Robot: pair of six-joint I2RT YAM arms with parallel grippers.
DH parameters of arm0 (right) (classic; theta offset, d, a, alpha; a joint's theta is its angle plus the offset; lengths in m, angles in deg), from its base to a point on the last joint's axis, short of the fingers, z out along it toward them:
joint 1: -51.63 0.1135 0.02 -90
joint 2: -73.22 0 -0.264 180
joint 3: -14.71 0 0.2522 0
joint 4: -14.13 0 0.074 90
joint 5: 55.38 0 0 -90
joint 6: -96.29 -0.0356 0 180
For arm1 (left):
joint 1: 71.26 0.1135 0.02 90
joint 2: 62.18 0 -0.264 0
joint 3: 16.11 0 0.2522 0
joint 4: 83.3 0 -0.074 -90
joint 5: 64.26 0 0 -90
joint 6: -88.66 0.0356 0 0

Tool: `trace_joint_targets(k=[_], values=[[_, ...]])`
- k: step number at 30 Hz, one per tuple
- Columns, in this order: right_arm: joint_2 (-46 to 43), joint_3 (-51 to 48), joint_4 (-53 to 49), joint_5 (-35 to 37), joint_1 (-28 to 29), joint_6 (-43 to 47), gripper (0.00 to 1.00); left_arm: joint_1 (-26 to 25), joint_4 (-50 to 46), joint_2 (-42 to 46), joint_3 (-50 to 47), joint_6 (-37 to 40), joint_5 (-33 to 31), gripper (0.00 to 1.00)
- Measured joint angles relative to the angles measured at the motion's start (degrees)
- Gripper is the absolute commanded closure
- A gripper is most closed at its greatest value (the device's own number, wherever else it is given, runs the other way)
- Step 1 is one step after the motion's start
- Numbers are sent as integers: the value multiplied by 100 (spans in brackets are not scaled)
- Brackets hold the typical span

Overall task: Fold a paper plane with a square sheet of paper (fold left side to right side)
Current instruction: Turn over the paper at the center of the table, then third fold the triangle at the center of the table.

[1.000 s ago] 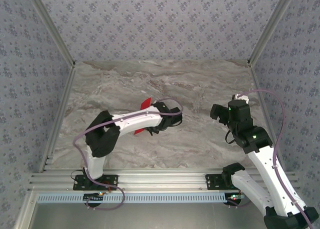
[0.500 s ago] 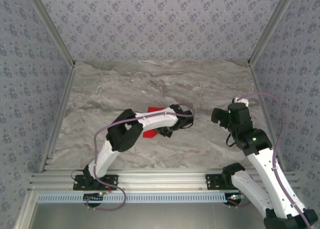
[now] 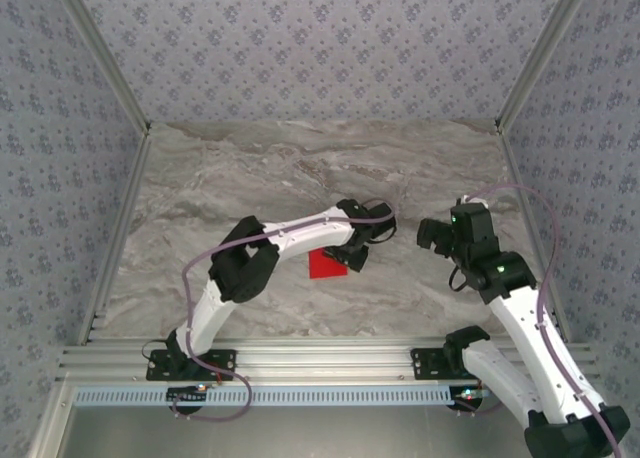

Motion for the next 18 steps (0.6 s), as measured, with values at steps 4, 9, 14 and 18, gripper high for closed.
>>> trace_joint_targets(k=[4, 9, 14, 18], values=[[195, -72, 212, -415, -9, 74, 0, 256, 693, 879, -824, 44, 726, 36], [516, -243, 756, -1215, -9, 118, 6, 780, 1753, 2422, -2227, -70, 1515, 35], [1215, -461, 1729, -2280, 48, -31, 20, 1895, 2844, 3659, -3722, -409, 2295, 35], [2317, -431, 2621, -2931, 365, -240, 23, 2562, 3558, 3875, -4610, -669, 2837, 35]])
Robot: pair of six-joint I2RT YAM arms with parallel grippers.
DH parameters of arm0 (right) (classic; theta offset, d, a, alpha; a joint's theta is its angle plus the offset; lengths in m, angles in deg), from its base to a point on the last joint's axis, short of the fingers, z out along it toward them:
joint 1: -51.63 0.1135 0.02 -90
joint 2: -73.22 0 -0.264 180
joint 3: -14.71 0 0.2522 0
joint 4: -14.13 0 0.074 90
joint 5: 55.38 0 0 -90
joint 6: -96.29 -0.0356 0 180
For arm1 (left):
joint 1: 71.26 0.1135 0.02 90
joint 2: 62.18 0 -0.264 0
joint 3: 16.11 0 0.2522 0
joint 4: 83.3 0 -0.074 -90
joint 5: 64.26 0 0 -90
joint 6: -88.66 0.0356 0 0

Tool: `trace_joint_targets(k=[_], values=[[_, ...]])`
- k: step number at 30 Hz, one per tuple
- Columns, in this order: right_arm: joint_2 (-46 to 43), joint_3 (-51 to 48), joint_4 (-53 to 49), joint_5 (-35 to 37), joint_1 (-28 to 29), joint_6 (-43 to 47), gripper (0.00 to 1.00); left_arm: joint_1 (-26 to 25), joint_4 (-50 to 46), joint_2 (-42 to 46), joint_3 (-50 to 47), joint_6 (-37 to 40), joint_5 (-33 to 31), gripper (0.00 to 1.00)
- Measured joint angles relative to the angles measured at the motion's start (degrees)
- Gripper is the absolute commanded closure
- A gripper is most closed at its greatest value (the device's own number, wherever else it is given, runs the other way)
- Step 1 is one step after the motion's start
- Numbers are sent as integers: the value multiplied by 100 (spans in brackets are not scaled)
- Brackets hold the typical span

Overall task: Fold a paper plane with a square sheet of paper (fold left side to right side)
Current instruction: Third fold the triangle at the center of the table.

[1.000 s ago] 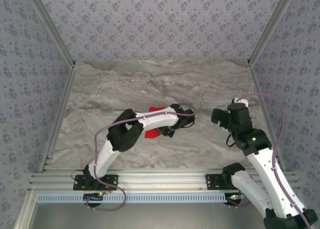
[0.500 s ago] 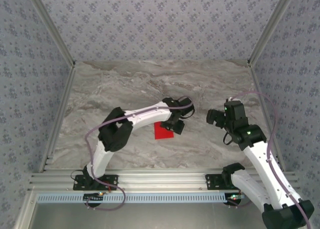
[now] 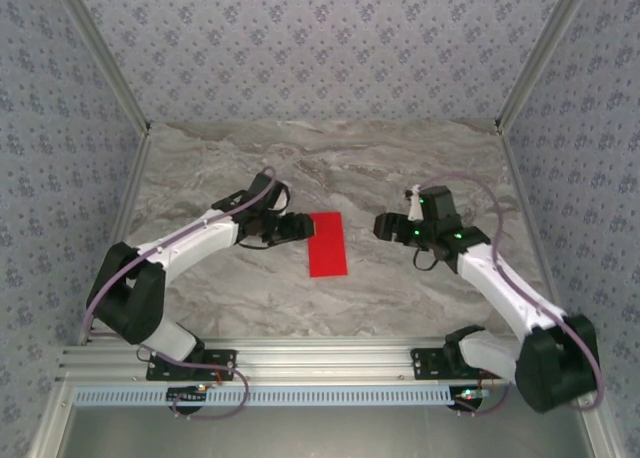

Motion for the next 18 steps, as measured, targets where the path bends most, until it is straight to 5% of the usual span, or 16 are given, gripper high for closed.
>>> trace_joint_targets(k=[10, 18], values=[[2988, 1464, 1473, -973, 658, -415, 31, 317, 1493, -614, -726, -546, 1082, 36], [4004, 2225, 1812, -1130, 658, -472, 32, 313, 1974, -1108, -719, -726, 1346, 36]])
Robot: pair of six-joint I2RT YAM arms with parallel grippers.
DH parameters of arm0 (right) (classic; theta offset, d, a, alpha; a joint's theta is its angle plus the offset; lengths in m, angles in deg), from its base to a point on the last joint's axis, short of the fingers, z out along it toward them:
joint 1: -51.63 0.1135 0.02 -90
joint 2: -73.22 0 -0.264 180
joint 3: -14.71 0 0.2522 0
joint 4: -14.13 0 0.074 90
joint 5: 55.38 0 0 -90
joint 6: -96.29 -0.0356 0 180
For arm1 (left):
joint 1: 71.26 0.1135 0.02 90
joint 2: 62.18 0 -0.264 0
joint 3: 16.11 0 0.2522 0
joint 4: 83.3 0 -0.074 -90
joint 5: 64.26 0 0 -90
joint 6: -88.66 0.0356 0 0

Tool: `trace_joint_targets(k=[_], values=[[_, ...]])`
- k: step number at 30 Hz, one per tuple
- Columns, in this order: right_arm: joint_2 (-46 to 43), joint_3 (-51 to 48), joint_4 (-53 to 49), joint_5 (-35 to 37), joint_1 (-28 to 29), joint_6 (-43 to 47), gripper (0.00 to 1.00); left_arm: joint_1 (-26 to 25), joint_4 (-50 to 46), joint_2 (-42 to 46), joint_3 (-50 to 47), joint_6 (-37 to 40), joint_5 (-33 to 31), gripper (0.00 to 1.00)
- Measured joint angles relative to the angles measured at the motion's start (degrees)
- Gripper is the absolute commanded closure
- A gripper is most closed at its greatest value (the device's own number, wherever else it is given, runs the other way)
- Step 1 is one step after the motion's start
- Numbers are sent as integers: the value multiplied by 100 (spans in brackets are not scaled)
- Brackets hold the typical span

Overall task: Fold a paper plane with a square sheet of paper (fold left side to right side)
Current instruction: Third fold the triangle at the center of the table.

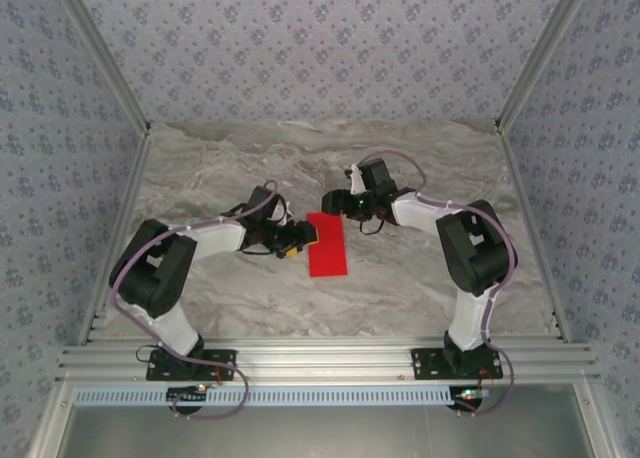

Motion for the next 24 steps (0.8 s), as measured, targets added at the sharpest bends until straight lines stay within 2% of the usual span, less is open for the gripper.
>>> trace_joint_targets(k=[5, 10, 14, 19, 24], values=[[153, 22, 7, -9, 0, 0, 32, -15, 83, -216, 39, -66, 83, 36], [144, -9, 22, 13, 28, 22, 32, -85, 223, -363, 133, -151, 151, 43], [-140, -297, 0, 131, 59, 144, 32, -186, 310, -455, 162, -232, 181, 58], [-944, -973, 33, 404, 138, 446, 31, -227, 308, -459, 162, -297, 195, 77], [-2033, -2020, 164, 977, 634, 1106, 20, -227, 310, -420, 162, -398, 192, 87]])
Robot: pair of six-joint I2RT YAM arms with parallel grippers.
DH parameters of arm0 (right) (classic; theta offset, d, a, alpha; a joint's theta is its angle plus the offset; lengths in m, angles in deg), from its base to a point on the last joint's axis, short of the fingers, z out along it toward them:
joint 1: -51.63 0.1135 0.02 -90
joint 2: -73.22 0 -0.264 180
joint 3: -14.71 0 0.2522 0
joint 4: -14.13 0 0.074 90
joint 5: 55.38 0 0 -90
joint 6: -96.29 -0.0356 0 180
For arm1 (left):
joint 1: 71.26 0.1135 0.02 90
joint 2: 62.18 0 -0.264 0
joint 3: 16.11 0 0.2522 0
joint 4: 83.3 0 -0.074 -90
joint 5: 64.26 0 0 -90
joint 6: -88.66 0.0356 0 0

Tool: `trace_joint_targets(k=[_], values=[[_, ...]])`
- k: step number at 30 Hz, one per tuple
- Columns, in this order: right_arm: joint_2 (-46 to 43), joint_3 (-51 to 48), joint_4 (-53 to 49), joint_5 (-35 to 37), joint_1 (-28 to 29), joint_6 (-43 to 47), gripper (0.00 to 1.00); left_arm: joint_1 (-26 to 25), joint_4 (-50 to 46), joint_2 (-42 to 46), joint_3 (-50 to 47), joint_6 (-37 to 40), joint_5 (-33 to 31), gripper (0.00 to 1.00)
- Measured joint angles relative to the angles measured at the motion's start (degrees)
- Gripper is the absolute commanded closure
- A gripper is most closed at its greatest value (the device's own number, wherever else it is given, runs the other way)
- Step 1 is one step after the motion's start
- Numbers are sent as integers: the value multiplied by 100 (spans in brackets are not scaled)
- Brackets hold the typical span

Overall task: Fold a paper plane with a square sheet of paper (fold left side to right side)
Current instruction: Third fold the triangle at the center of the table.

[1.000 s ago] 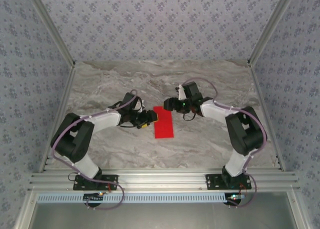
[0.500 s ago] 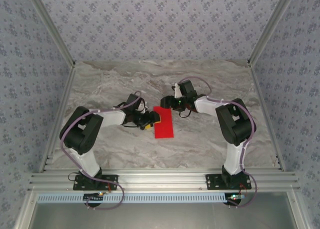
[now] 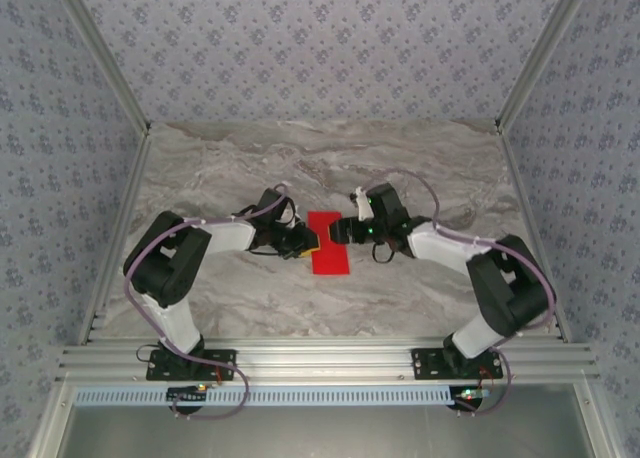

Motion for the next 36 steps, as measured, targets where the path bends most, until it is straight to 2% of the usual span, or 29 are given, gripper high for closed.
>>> trace_joint_targets(k=[6, 9, 14, 19, 25, 29, 33, 36], values=[[-879, -981, 179, 837, 1248, 1021, 8, 0, -20, 105, 0, -81, 28, 91], [-1106, -1257, 251, 1261, 1818, 1449, 6, 0, -26, 136, 0, -122, 50, 93], [-1010, -1263, 271, 2050, 2498, 2052, 5, 0, -24, 149, 0, -149, 68, 95], [-402, -986, 245, 2686, 2894, 2435, 7, 0, -26, 149, 0, -166, 68, 96], [63, -527, 243, 3202, 2918, 2756, 22, 0, -55, 151, 0, -162, 68, 96], [247, -321, 280, 3348, 2918, 2955, 39, 0, -72, 151, 2, -144, 70, 97], [269, -306, 264, 3405, 2918, 3047, 62, 0, -177, 151, 55, -116, 70, 97], [267, -304, 229, 3414, 2918, 3106, 85, 0, -201, 153, 87, -98, 70, 96]])
